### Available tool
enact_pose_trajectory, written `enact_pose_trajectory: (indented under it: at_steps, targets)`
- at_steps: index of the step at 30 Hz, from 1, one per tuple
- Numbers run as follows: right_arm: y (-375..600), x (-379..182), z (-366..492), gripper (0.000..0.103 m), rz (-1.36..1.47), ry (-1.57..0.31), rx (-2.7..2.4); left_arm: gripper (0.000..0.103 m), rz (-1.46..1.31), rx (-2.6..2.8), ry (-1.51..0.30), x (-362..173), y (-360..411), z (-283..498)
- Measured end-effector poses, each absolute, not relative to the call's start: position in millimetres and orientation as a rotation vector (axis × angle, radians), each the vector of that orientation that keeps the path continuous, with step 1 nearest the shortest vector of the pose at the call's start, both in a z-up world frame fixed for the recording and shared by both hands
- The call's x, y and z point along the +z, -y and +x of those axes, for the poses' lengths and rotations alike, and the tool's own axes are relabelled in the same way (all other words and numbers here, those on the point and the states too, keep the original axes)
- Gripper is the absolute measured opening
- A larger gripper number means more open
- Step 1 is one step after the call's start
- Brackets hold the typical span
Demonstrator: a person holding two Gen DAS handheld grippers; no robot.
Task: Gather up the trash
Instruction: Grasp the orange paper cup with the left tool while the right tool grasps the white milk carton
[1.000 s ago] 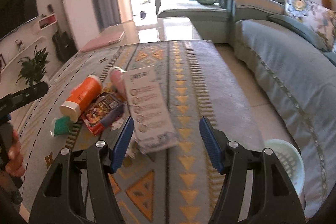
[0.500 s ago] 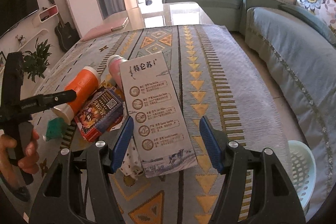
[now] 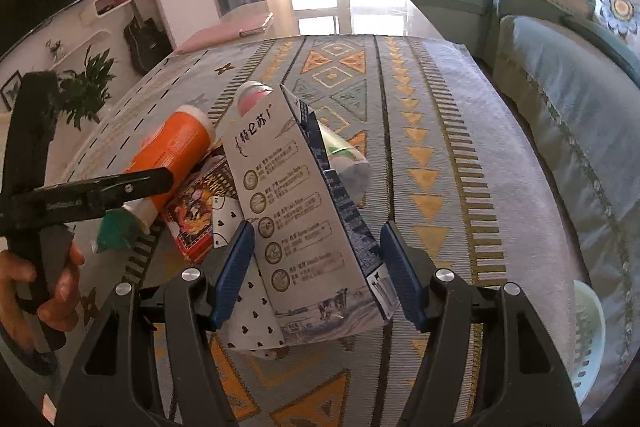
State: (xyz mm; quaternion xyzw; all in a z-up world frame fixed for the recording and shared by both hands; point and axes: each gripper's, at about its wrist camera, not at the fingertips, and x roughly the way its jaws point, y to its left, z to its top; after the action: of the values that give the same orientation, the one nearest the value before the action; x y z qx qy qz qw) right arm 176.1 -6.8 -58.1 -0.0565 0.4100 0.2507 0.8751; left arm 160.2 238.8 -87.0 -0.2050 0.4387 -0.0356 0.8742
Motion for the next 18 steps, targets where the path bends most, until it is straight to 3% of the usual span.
enact_pose_trajectory:
  at_steps: [3, 5, 9, 14, 18]
  targets:
    - [4, -61, 179, 0.069, -0.124, -0.866, 0.520, 0.089, -0.425, -0.072, -0.894, -87, -239, 156]
    - [2, -65, 183, 0.078, -0.122, -0.887, 0.517, 0.085, -0.413, -0.068, -0.879, -85, -238, 152]
    - [1, -70, 187, 0.076, -0.123, -0.891, 0.512, 0.079, -0.389, -0.063, -0.835, -77, -233, 142]
    - [1, -57, 174, 0.034, -0.154, -0.843, 0.526, 0.076, -0.389, -0.096, -0.751, -58, -225, 122]
    - [8, -43, 165, 0.033, -0.138, -0.814, 0.537, 0.076, -0.367, -0.116, -0.685, -33, -215, 106]
